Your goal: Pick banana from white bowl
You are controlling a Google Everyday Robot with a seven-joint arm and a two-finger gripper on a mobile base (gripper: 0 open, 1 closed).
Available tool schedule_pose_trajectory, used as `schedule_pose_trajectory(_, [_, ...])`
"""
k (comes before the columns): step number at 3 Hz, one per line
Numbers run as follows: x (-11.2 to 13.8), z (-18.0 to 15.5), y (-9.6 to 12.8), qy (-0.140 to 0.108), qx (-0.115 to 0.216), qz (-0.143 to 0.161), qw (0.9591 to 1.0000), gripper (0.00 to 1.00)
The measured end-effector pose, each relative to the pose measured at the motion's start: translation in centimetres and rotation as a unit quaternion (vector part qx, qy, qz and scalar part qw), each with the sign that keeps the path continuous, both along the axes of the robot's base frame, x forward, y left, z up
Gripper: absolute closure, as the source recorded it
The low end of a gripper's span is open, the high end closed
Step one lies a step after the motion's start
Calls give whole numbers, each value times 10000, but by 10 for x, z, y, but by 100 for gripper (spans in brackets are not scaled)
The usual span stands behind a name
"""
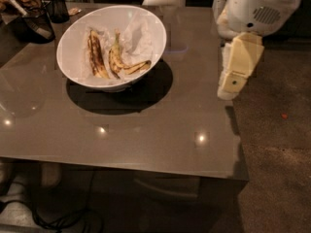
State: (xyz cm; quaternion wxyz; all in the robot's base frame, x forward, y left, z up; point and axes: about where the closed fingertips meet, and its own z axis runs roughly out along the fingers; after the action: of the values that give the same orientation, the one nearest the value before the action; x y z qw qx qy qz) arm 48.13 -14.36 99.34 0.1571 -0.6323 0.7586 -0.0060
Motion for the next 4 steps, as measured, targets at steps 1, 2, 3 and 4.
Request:
schedule_pose_trajectory(1, [21,14,46,74,99,280,9995,0])
schedule_pose_trajectory(2, [59,21,87,19,176,596,9981,0])
schedule_pose_trajectory(3, [67,29,100,-177,329,687,9969,0])
schedule_pose_trajectory(4, [84,26,118,-104,413,616,9972,0])
